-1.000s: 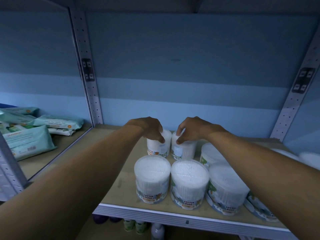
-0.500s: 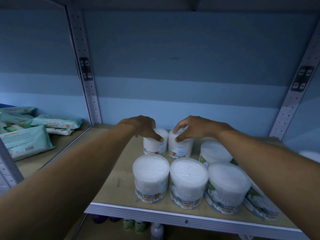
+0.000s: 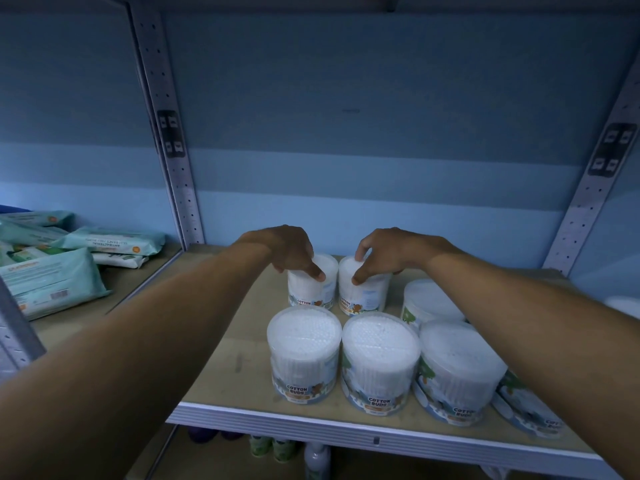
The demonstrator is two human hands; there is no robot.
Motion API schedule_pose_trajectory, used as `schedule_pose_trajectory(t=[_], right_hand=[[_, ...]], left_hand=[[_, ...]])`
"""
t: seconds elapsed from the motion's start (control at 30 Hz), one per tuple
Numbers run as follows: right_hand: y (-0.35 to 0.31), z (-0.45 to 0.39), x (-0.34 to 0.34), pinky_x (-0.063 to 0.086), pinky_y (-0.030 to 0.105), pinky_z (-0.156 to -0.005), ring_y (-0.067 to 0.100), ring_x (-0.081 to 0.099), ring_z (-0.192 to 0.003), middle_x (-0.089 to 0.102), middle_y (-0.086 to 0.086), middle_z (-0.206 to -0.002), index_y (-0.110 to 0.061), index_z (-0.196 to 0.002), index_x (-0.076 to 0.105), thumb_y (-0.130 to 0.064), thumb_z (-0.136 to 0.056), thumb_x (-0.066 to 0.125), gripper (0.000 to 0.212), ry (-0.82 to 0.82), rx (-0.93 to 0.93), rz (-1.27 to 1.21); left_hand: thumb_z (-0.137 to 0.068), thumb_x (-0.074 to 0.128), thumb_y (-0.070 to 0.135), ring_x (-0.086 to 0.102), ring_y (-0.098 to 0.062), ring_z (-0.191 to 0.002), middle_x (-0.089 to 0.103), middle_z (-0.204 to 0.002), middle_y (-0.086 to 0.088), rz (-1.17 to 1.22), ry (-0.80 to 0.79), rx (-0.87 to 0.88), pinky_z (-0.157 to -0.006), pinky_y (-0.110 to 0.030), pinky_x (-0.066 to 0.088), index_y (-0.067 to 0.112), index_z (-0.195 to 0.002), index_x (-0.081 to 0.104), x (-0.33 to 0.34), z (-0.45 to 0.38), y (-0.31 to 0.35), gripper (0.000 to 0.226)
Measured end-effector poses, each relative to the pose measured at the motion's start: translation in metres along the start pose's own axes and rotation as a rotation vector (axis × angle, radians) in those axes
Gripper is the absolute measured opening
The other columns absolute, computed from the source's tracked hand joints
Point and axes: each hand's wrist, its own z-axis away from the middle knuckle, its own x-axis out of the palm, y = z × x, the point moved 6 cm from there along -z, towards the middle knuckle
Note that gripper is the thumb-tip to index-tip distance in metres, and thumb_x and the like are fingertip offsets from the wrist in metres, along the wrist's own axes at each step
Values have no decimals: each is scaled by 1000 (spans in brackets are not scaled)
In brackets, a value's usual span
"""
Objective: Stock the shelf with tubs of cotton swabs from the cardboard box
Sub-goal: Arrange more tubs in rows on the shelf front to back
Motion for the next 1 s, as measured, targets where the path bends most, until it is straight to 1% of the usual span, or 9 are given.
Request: schedule_pose_trajectory(t=[0.1,0.27,0.37,0.43,0.5,0.57,0.63,0.7,1.0], right_hand=[[2,-1,1,53,32,-87,18,58,-106,56,-6,-125,-32,-122,61,-47,-74,80,54,-14,-20,10],[5,1,4,48,35,-99,19,54,-115,49,-5,-137,-39,-129,56,-39,-77,78,57,-49,-49,16],[5,5,2,43,36,-104,19,52,-122,47,-4,-143,-42,-136,50,-41,-79,77,63,-64,-62,-2],[2,7,-3,42,36,-105,19,50,-126,46,-5,-147,-44,-136,50,-50,-77,77,65,-30,-58,-24],[-2,6,-9,44,34,-98,20,51,-125,47,-6,-144,-42,-133,53,-54,-77,77,62,10,-60,-13],[-7,5,-12,50,32,-87,20,55,-113,52,-6,-136,-39,-128,59,-54,-76,79,58,25,-57,2],[-12,3,-8,57,33,-82,20,56,-105,52,-6,-132,-37,-124,62,-50,-74,82,55,10,-59,25],[-15,0,-4,59,35,-84,21,56,-106,52,-5,-134,-33,-121,65,-44,-74,84,52,-9,-70,56],[-10,-11,-3,52,34,-87,20,52,-106,52,-5,-130,-36,-117,67,-34,-74,86,46,-4,-100,87]], left_hand=[[-71,74,65,72,-20,-86,70,-115,-1,-42,35,-20,-89,-34,55,19,-120,66,2,0,-1,68],[-68,75,67,72,-20,-80,72,-104,-2,-11,104,-44,-84,-33,57,16,-116,68,4,3,-3,70],[-74,72,63,71,-23,-88,66,-117,-4,28,88,-39,-86,-34,57,17,-126,60,6,6,-2,70],[-76,69,64,65,-24,-105,56,-135,-2,34,67,-15,-91,-31,53,23,-139,50,9,5,-3,77],[-77,68,63,53,-23,-125,46,-147,1,24,67,27,-97,-29,44,28,-147,40,10,4,-2,82],[-77,70,59,45,-21,-134,41,-151,4,23,57,61,-105,-32,39,32,-148,38,12,2,-1,82],[-78,71,56,44,-20,-135,42,-151,6,13,37,79,-108,-35,39,36,-145,42,13,2,2,76],[-79,71,53,45,-20,-134,43,-150,7,-4,30,90,-108,-35,39,37,-142,46,12,0,5,70],[-82,71,53,47,-22,-132,46,-148,4,-41,70,90,-103,-32,39,30,-141,49,10,-11,14,67]])
